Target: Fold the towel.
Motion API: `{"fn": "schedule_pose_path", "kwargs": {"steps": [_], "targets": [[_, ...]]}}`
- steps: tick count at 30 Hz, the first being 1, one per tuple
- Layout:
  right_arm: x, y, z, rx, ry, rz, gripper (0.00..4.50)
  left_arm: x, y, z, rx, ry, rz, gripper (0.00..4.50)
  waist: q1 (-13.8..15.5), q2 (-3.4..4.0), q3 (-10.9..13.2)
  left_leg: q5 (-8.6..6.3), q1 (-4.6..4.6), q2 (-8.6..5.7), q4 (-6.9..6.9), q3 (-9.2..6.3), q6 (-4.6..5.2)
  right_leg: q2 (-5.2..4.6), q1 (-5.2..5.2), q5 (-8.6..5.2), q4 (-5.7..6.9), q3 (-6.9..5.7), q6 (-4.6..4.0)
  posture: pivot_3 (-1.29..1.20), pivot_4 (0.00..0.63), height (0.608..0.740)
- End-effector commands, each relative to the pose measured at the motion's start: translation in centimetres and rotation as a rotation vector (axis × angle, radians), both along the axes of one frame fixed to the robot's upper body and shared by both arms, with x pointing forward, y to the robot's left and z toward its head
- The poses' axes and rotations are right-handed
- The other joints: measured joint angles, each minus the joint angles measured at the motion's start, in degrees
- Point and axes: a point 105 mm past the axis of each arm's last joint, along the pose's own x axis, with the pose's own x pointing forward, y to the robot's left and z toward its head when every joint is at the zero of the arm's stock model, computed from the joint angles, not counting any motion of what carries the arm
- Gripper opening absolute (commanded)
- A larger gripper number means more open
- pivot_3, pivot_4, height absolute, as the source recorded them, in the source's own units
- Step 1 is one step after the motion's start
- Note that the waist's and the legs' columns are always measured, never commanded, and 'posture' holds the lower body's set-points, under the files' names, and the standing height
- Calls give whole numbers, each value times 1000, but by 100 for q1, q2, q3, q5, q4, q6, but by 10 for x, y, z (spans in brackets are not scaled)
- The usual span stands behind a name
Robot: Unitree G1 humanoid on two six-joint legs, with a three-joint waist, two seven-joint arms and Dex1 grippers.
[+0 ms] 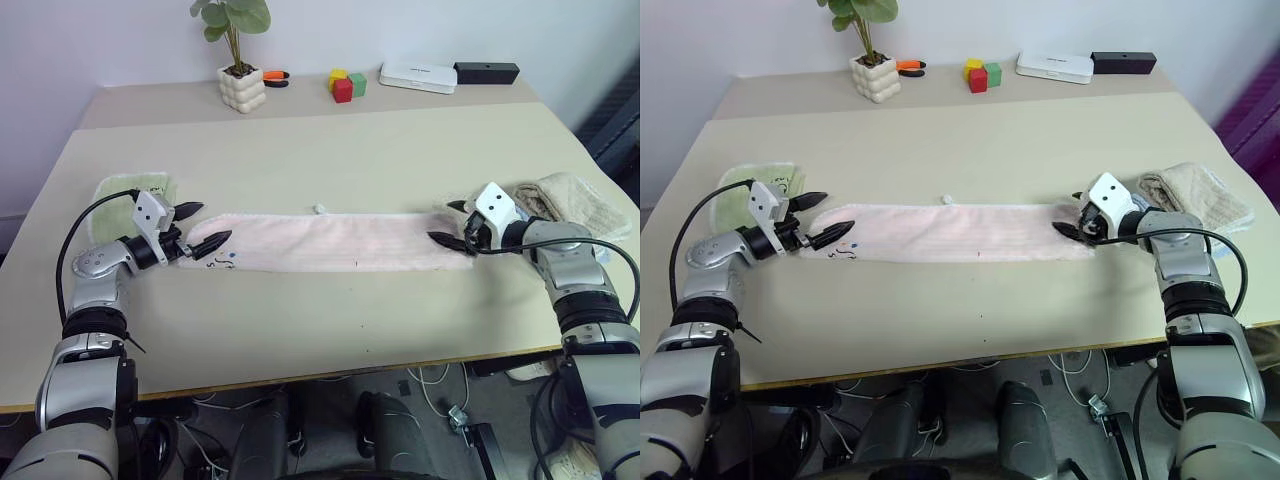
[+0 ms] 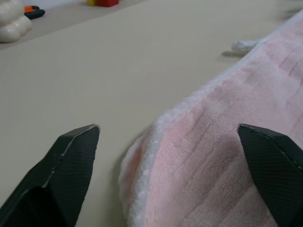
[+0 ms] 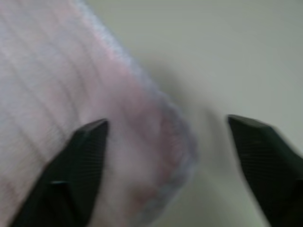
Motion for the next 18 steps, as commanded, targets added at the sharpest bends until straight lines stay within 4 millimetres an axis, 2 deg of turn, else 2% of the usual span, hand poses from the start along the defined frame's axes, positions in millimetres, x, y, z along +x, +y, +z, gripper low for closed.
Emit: {"fn": "schedule_pose_path", "kwargs": {"steps": [1,2,5,7,8,9,11,12,15,16,18], "targets": [[6,-8,40,41,-179,-60,4440,6,-5,41,-64,-122,3,4500,14,-1,1,0,0,0,0,0,0,0,0,0,0,0,0,0,150,740],[6,-8,49,95,-207,-72,4440,6,-10,47,-96,-121,-12,4500,20,-1,1,0,-1,0,1,-2,0,-1,2,0,0,0,0,0,150,740],[7,0,76,266,-307,-113,3511,2,-27,66,-198,-139,-47,3283,8,0,0,1,0,0,4,-5,1,0,6,2,1,1,3,0,150,740],[3,12,85,312,-357,-123,2472,-2,-40,82,-244,-164,-61,2180,4,0,0,1,1,1,5,-6,1,2,7,2,4,2,4,0,150,740],[0,22,88,338,-372,-117,2033,-6,-49,90,-252,-184,-77,1765,3,0,0,1,2,3,5,-8,0,4,9,2,5,1,4,0,150,740],[-2,32,89,403,-371,-124,1362,-8,-57,99,-279,-198,-77,1171,4,0,0,2,3,3,5,-9,-1,5,10,1,5,2,6,0,150,740],[-7,49,87,536,-355,-148,428,-11,-71,109,-369,-189,-71,238,11,0,-1,4,4,5,8,-11,-3,6,12,0,11,2,7,0,150,740],[-9,56,85,583,-346,-163,16,-11,-77,110,-407,-176,-63,0,21,0,-1,4,4,5,9,-13,-4,7,12,0,13,1,7,0,150,740],[-11,70,71,676,-308,-234,16,-9,-91,102,-497,-124,-21,0,38,1,-1,2,5,3,30,-18,-1,7,24,-1,22,1,9,0,150,740],[-12,78,63,704,-280,-250,16,-7,-95,94,-517,-102,-1,0,38,1,-1,-1,5,3,40,-19,3,7,28,-1,23,0,9,0,150,740],[-15,101,40,733,-211,-262,16,-2,-108,66,-570,-10,67,0,31,2,-6,-5,6,3,48,-21,9,7,35,-1,20,1,10,0,150,740]]}}
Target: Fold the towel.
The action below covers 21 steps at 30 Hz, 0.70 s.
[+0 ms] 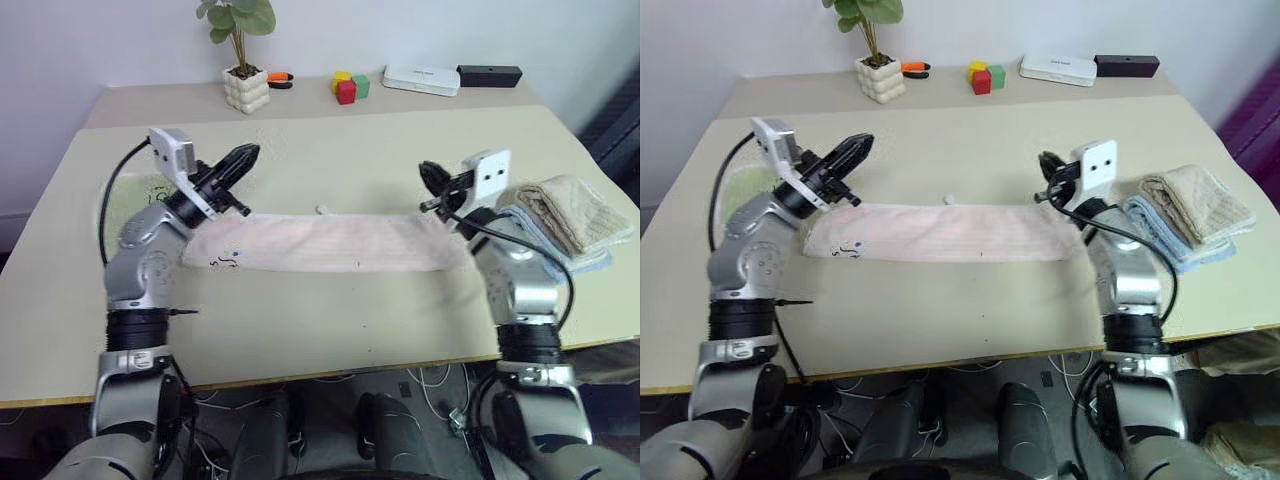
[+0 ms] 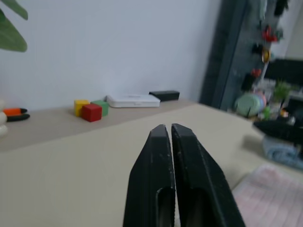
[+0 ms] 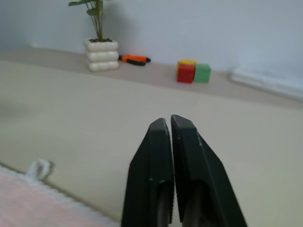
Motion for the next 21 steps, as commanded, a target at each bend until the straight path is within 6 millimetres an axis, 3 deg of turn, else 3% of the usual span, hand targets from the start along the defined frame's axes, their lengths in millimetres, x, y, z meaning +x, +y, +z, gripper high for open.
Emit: {"fn": "schedule_pose_path", "kwargs": {"steps": [1,3,6,10,14,20,21], "targets": [[-6,23,-15,51,35,-20,16,3,-14,-29,-70,114,58,0,-6,-1,-4,-2,5,0,1,-2,2,0,6,0,-3,0,0,0,150,740],[-7,21,-45,41,92,-53,16,1,-20,-57,-87,202,65,0,-5,-2,-3,-3,6,0,0,-3,2,1,9,-1,-6,-1,1,0,150,740],[-8,8,-69,45,143,-113,16,-2,-17,-84,-41,263,89,0,-1,-2,-3,-4,4,-5,1,1,4,2,8,-1,-8,-2,1,0,150,740],[-6,-16,-74,42,155,-171,16,4,8,-88,-20,274,165,0,1,-1,-3,-6,3,0,1,-4,1,2,4,-2,-7,-2,0,0,150,740],[-3,-43,-77,-24,163,-217,16,10,51,-86,45,254,268,0,-16,-2,-4,-11,3,1,0,-4,-2,0,1,-3,-8,-1,-3,0,150,740],[-3,-55,-74,-20,158,-200,16,11,80,-80,45,263,317,0,-5,-2,-4,-11,3,1,-1,-2,5,-2,2,-2,-10,-1,-2,0,150,740],[-5,-53,-69,56,155,-168,16,7,79,-77,10,265,264,0,-7,-2,-4,-11,3,1,-1,-2,5,-2,2,-2,-10,-1,-2,0,150,740]]}}
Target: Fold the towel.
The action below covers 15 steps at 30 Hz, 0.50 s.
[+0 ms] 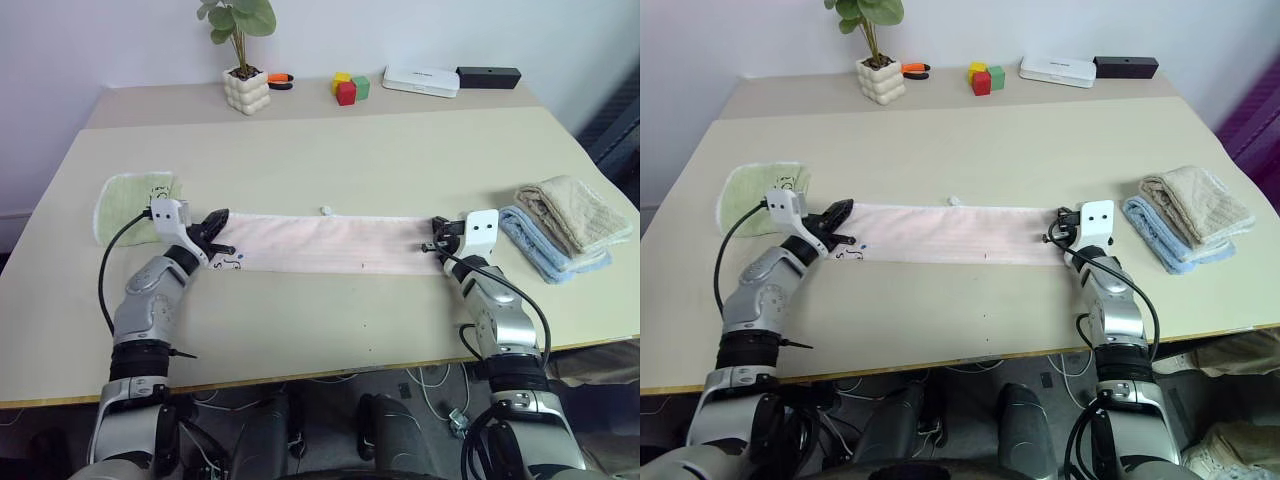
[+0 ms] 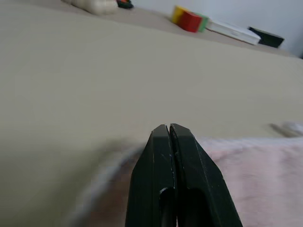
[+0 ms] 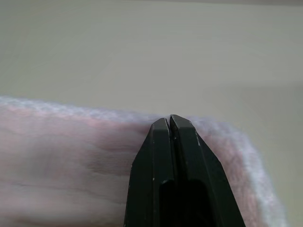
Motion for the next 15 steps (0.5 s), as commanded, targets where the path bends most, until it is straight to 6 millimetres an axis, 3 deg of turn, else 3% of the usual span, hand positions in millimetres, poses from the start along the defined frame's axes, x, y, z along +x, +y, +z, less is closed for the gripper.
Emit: {"fn": "schedule_pose_path", "kwargs": {"steps": [1,4,8,10,11,15], "targets": [[-4,-4,22,151,-68,38,255,-6,4,19,-58,-52,-80,248,-1,0,0,0,0,0,0,0,0,0,0,0,0,0,0,0,150,740],[-17,-10,42,339,-95,35,1216,-11,-2,25,-46,-77,-162,1208,2,0,1,0,-3,2,0,0,0,-1,-4,0,1,0,1,0,150,740],[-46,-14,58,545,-79,62,3240,-18,-13,36,-21,-145,-260,3177,24,0,1,-9,-9,2,-2,-6,-13,-4,-7,0,-1,-1,-1,0,150,740],[-63,-14,52,661,-4,60,4369,-25,-18,37,27,-167,-348,4249,15,0,0,-12,-10,2,-2,-6,-12,-4,-8,-1,-11,0,-6,0,150,740],[-72,-15,48,701,33,47,4498,-28,-19,37,53,-171,-387,4452,19,0,0,-15,-11,2,-2,-6,-8,-4,-9,-4,-12,0,-12,0,150,740],[-101,-25,33,875,138,-59,4498,-41,-25,50,63,-206,-559,4452,6,1,0,-28,-14,3,-16,1,12,-4,-22,-8,-19,5,-21,0,150,740]]}}
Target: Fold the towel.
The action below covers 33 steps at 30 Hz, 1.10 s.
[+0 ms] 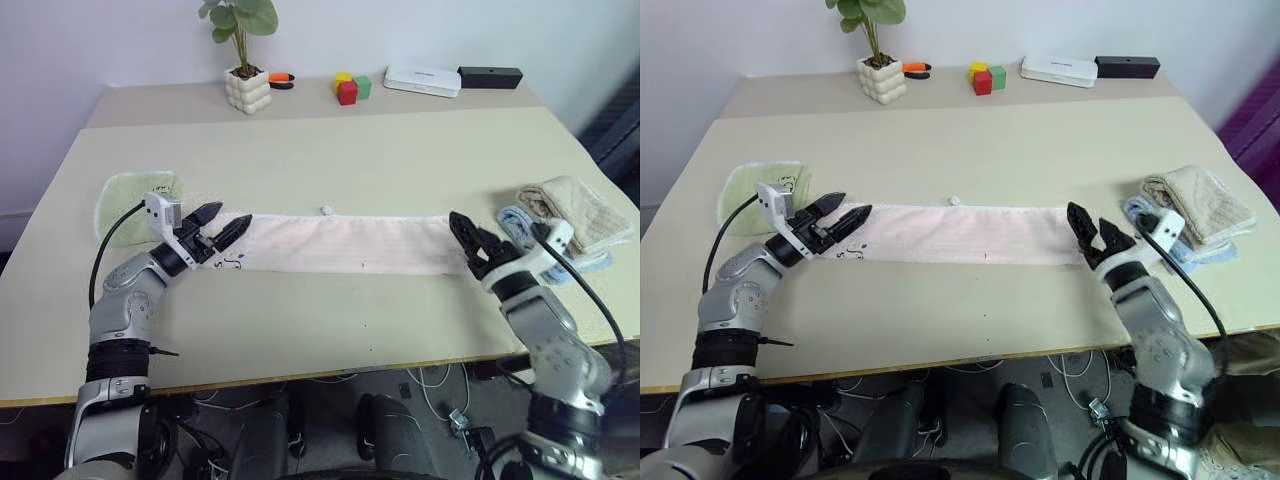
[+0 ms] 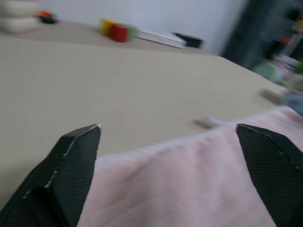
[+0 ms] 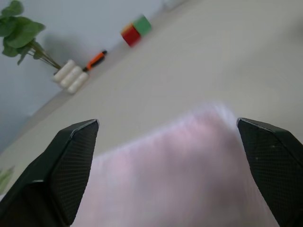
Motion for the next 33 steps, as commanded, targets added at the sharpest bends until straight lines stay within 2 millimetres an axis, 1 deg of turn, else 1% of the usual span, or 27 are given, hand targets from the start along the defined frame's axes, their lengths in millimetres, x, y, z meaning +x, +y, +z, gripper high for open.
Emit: {"fn": "schedule_pose_path", "kwargs": {"steps": [1,3,6,7,9,11,15,17,18,21,23,25,28,29,31,33], "targets": [[-20,-4,10,141,19,-50,4498,-13,-7,27,6,-89,-166,4452,-4,1,0,0,0,0,-5,4,1,0,-4,0,-1,3,0,0,150,740],[-29,-4,3,169,74,-70,4498,-20,-10,35,-3,-89,-249,4452,-5,1,0,-1,0,0,-14,6,2,1,-7,0,-4,3,0,0,150,740],[-31,-2,2,234,102,-98,4498,-30,-16,44,23,-96,-375,4452,-4,1,0,-1,0,0,-20,9,2,1,-9,0,-9,6,-2,0,150,740],[-32,2,1,247,109,-87,4498,-31,-18,47,42,-107,-404,4452,-5,1,0,0,0,0,-21,10,2,2,-9,0,-12,6,-3,0,150,740],[-33,12,-4,249,145,-51,4498,-32,-21,51,78,-133,-427,4452,-4,1,0,0,2,-1,-30,12,1,3,-11,-1,-17,8,-4,0,150,740],[-31,15,-12,254,178,-49,4498,-31,-24,52,93,-134,-439,4452,-5,2,-1,2,6,-2,-42,12,-1,3,-11,-1,-21,10,-4,0,150,740],[-24,15,-24,246,229,-73,4498,-35,-30,54,96,-144,-461,4452,-29,-6,-6,6,7,-3,-47,13,-3,6,-12,0,-19,11,-2,0,150,740],[-21,9,-33,244,257,-118,4498,-38,-28,53,87,-132,-465,4452,-35,-18,-13,8,9,-2,-47,13,-4,7,-10,0,-19,11,-2,0,150,740],[-19,8,-33,252,251,-129,4498,-39,-27,52,81,-120,-462,4452,-39,-27,-19,8,13,-2,-47,13,-4,7,-6,0,-19,11,-1,0,150,740],[-6,6,-32,250,240,-151,3653,-44,-21,44,97,-105,-437,4500,-38,-32,-24,6,29,-2,-47,14,-3,6,8,-1,-23,14,-3,0,150,740],[3,7,-32,249,237,-157,2713,-48,-20,45,87,-105,-429,4500,-38,-33,-25,5,30,-2,-47,15,-3,6,7,-2,-26,15,-5,0,150,740],[11,11,-31,263,230,-150,1642,-49,-20,46,87,-107,-420,4500,-29,-34,-24,5,29,-2,-47,15,-4,5,3,-2,-25,16,-5,0,150,740],[17,13,-31,259,224,-145,126,-51,-20,46,88,-108,-413,4500,-30,-46,-33,6,28,-1,-49,14,-5,5,3,-2,-25,17,-6,0,150,740],[21,11,-30,248,215,-154,52,-51,-20,46,88,-108,-409,4500,-32,-53,-37,6,28,-1,-50,14,-5,6,3,-2,-25,17,-6,0,150,740],[29,4,-26,196,192,-184,52,-52,-18,47,92,-111,-394,4500,-35,-54,-38,6,28,-1,-49,15,-6,6,3,-2,-25,17,-5,0,150,740],[33,-4,-19,68,162,-210,52,-53,-16,47,97,-112,-382,4500,-39,-53,-38,6,28,-2,-49,18,-6,5,3,-1,-26,18,-6,0,150,740]]}}
